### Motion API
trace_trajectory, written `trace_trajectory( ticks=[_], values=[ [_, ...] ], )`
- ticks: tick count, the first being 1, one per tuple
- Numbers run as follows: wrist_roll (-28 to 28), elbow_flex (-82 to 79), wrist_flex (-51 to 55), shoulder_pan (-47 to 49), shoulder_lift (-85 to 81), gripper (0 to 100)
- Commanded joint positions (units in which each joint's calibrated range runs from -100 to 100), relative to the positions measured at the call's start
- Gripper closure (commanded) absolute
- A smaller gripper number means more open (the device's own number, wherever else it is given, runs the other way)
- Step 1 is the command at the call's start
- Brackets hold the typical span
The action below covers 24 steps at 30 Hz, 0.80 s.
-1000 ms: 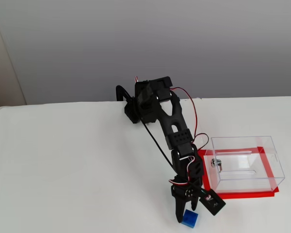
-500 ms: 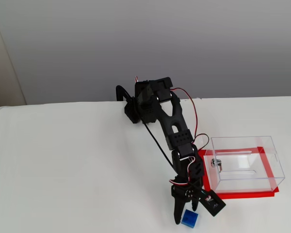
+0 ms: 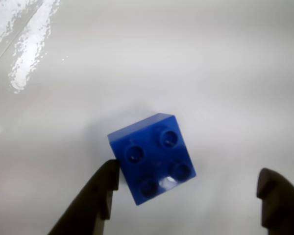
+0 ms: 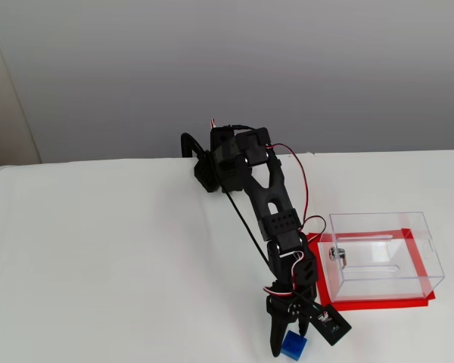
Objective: Pick the blue lego brick and place it into the transparent box
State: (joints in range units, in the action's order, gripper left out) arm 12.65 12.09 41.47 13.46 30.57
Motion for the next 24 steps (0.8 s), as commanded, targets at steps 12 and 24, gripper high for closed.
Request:
trace_trajectory(
  ticks=[12, 24],
  values=[
    [-0.18, 5.18, 1.35, 0.18, 2.06, 69],
    [-0.23, 11.51, 5.0, 0.18, 6.98, 69]
  ],
)
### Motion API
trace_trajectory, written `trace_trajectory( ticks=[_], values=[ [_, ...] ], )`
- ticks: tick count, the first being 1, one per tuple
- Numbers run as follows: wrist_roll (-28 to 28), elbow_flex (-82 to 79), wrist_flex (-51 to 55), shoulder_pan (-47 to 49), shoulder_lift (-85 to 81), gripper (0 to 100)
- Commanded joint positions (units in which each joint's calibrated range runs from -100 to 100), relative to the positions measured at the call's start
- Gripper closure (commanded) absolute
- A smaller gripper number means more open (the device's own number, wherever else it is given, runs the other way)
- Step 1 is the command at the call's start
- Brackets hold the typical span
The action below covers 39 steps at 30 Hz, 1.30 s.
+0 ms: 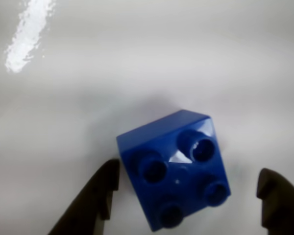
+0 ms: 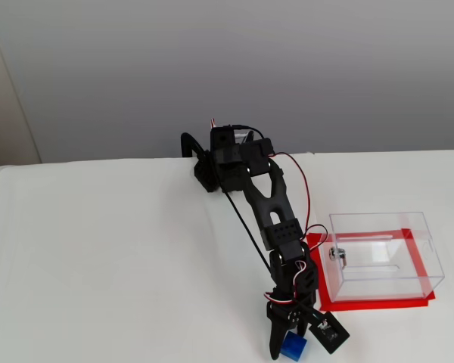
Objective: Pick the blue lego brick and place it into the transparent box
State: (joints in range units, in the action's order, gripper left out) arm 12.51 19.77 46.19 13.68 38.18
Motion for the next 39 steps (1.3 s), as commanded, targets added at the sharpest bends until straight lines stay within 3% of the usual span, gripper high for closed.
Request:
trace_trajectory(
  ticks=[1, 4, 7, 11, 25, 39],
  values=[
    [-0.08, 3.83, 0.2, 0.04, -0.55, 69],
    [-0.08, 3.83, 0.2, -0.03, -0.38, 71],
    [-0.08, 3.83, 0.2, -0.03, -0.29, 81],
    [-0.08, 3.65, 0.2, 0.04, -0.29, 87],
    [-0.08, 3.65, 0.55, 0.56, -1.14, 87],
    [0.02, 2.92, 1.59, 2.92, -17.6, 86]
  ],
)
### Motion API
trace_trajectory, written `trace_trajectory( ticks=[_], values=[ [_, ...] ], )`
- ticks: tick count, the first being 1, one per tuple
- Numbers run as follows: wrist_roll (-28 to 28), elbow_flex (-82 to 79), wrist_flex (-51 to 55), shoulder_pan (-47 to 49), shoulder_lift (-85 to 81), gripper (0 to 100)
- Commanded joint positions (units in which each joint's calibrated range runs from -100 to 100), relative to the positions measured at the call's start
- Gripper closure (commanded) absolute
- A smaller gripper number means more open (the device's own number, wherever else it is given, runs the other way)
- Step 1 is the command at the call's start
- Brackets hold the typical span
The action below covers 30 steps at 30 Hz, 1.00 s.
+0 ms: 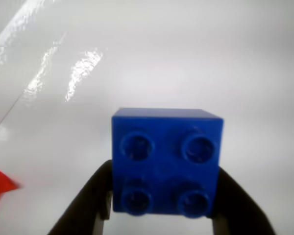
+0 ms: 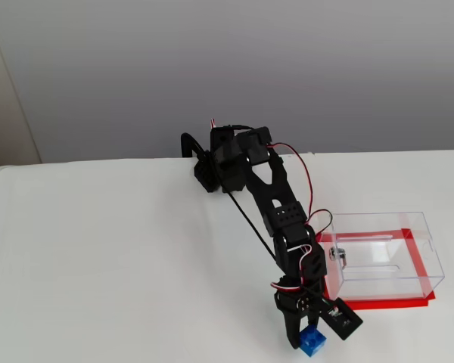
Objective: Pick the blue lego brick and place it into the transparent box
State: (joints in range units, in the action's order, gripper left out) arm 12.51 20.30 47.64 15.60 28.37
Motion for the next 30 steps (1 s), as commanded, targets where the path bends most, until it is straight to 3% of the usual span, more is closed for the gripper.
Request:
trace_trajectory(
  ticks=[1, 30],
  values=[
    [0.02, 2.39, 0.4, 1.44, -8.98, 86],
    [-0.14, -24.55, 0.83, 4.11, -55.06, 86]
  ],
)
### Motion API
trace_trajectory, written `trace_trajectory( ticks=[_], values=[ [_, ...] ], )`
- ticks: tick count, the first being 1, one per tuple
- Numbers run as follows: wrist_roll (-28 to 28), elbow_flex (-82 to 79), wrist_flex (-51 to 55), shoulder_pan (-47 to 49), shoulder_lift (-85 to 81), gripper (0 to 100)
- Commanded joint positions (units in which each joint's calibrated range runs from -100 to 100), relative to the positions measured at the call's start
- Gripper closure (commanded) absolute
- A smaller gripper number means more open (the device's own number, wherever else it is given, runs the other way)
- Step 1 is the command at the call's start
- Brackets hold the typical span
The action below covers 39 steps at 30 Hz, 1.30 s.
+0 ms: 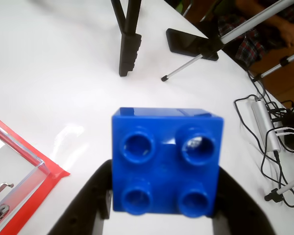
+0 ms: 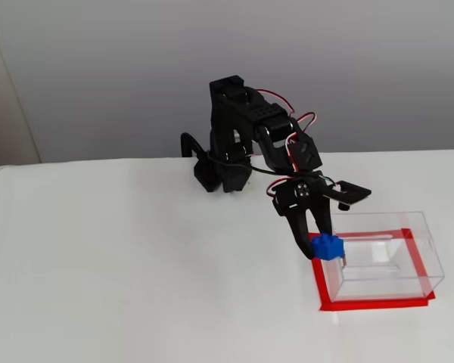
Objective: Pick the blue lego brick and place it into the transparent box
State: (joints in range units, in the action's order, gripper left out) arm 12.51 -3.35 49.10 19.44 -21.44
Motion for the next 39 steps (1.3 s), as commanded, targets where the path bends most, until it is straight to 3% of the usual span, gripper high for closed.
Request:
trace_trajectory(
  ticks=[1, 10, 27, 39],
  values=[
    [-0.14, -1.62, -0.62, 0.41, -6.1, 86],
    [-0.14, -2.61, -0.62, 3.73, -7.37, 86],
    [-1.81, -0.81, -0.8, 28.13, 3.32, 86],
    [-3.58, -0.53, -6.54, 35.38, 14.78, 86]
  ],
)
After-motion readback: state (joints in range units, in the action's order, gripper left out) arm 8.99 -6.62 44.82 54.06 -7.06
